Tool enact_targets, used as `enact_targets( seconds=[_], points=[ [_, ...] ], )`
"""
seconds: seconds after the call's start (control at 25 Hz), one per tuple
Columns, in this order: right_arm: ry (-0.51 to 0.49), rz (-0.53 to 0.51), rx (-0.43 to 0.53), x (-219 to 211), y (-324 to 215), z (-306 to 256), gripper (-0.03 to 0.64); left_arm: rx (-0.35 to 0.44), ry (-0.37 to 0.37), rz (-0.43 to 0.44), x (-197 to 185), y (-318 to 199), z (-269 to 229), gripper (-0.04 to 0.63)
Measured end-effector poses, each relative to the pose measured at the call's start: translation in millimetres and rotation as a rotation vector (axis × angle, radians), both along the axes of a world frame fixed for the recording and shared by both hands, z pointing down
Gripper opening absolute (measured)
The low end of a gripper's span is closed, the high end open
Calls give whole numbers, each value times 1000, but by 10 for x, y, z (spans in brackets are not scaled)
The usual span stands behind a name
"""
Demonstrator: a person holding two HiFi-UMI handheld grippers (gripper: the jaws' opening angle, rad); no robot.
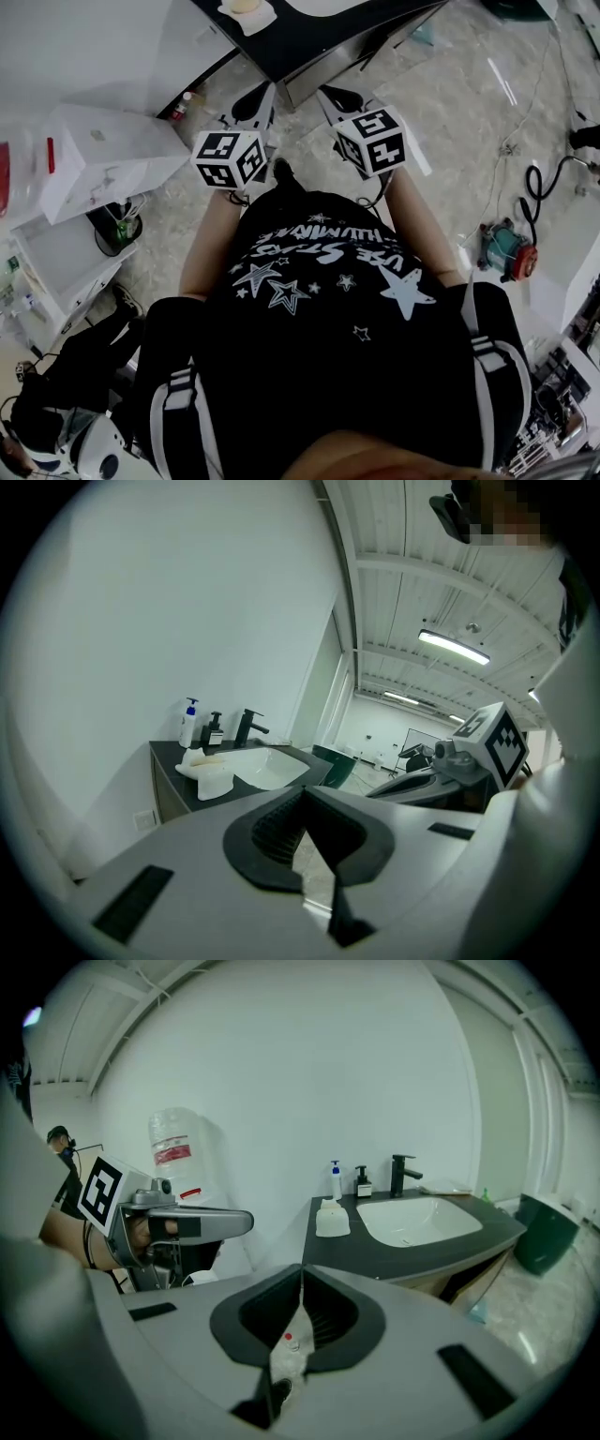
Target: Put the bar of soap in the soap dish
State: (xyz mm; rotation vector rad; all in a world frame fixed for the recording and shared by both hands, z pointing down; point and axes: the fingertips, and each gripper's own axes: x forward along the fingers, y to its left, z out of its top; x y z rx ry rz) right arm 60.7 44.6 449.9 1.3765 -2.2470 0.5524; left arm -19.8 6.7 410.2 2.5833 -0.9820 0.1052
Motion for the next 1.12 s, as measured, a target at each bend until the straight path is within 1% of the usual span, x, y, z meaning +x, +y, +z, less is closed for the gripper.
enact_targets(
  seconds=[0.32, 0.48, 0.6, 0.84, 1.12],
  points=[
    [-67, -24, 37, 33, 248, -51, 17, 31, -2, 2, 151, 282, -34, 11],
    [-50, -36, 61, -4, 614, -236, 8, 56, 8, -6, 116, 635, -226, 11],
    [-45, -45, 73, -34, 802, -266, 8, 69, 14, -11, 88, 816, -260, 11],
    [-43, -69, 123, -84, 1014, -357, 8, 96, 21, -22, 60, 1060, -294, 11],
    [-57, -91, 134, -77, 1248, -397, 8, 118, 14, -40, 82, 1319, -362, 11]
  ],
)
